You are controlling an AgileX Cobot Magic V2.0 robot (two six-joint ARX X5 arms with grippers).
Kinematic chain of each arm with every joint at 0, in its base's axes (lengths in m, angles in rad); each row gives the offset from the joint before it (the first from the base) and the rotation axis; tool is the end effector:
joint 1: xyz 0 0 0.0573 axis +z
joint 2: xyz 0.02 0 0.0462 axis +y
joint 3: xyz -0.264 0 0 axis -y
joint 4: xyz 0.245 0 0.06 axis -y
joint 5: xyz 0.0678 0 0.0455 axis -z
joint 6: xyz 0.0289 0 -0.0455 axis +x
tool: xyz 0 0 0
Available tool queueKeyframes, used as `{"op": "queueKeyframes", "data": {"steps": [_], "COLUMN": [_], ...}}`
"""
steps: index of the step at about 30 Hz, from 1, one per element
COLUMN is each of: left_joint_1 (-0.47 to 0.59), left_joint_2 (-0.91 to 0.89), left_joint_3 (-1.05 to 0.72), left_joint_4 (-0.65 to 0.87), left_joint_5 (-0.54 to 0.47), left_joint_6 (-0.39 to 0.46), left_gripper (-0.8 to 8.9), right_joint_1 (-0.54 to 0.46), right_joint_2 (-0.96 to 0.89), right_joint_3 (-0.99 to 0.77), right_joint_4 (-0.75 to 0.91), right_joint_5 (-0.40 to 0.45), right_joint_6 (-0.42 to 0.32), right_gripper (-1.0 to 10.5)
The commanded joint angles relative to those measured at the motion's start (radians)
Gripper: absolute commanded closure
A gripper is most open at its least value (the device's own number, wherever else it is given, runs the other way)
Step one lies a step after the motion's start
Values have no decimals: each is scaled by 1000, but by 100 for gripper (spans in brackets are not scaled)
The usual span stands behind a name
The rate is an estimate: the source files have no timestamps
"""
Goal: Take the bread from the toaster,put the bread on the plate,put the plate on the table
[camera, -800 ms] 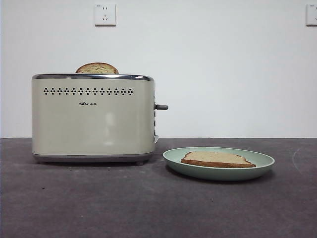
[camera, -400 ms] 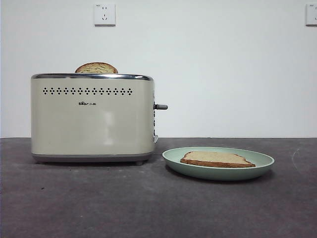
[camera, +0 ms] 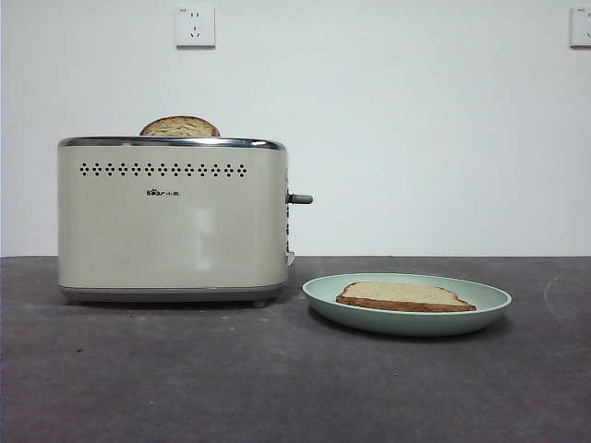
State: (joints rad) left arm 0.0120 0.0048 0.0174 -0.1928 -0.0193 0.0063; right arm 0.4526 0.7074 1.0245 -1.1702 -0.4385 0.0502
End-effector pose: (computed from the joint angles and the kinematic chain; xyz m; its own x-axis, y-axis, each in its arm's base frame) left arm 0.0953 0.0017 0.1505 0.9833 0.0311 -0.1792 -0.0299 0.9995 0.0097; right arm 0.0803 0.0527 0.3377 0.3498 0.6422 -0.6821 -0.6122 0.7078 0.3524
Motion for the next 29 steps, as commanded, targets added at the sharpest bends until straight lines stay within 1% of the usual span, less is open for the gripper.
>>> {"op": "queueKeyframes", "data": {"steps": [1, 3, 4, 8, 11, 13, 15, 20, 22, 24, 29], "left_joint_1": [3, 3, 3, 3, 3, 3, 3, 3, 3, 3, 3], "left_joint_2": [-3, -3, -3, -3, -3, -3, -3, -3, -3, -3, -3], "left_joint_3": [-13, -13, -13, -13, -13, -13, -13, -13, -13, -13, -13], "left_joint_4": [8, 8, 8, 8, 8, 8, 8, 8, 8, 8, 8], "left_joint_5": [-4, -4, -4, -4, -4, -4, -4, -4, -4, -4, -4], "left_joint_6": [-7, -7, -7, -7, -7, -7, -7, -7, -7, -7, -7], "left_gripper": [817, 817, 817, 817, 817, 817, 817, 817, 817, 817, 817], "right_joint_1": [-10, -38, -54, -140, -209, -251, -290, -335, -339, -340, -341], "right_joint_2": [-8, -34, -48, -121, -187, -234, -287, -417, -461, -504, -577], "right_joint_3": [-4, -5, -6, -40, -111, -187, -285, -535, -618, -693, -816], "right_joint_4": [42, 116, 160, 354, 470, 568, 690, 941, 993, 1023, 1035], "right_joint_5": [42, 105, 116, 98, 108, 108, 108, 108, 121, 166, 218], "right_joint_6": [-90, -104, -103, -89, -97, -117, -119, -119, -119, -118, -111], "right_gripper": [946, 946, 946, 946, 946, 946, 946, 946, 946, 946, 946]}}
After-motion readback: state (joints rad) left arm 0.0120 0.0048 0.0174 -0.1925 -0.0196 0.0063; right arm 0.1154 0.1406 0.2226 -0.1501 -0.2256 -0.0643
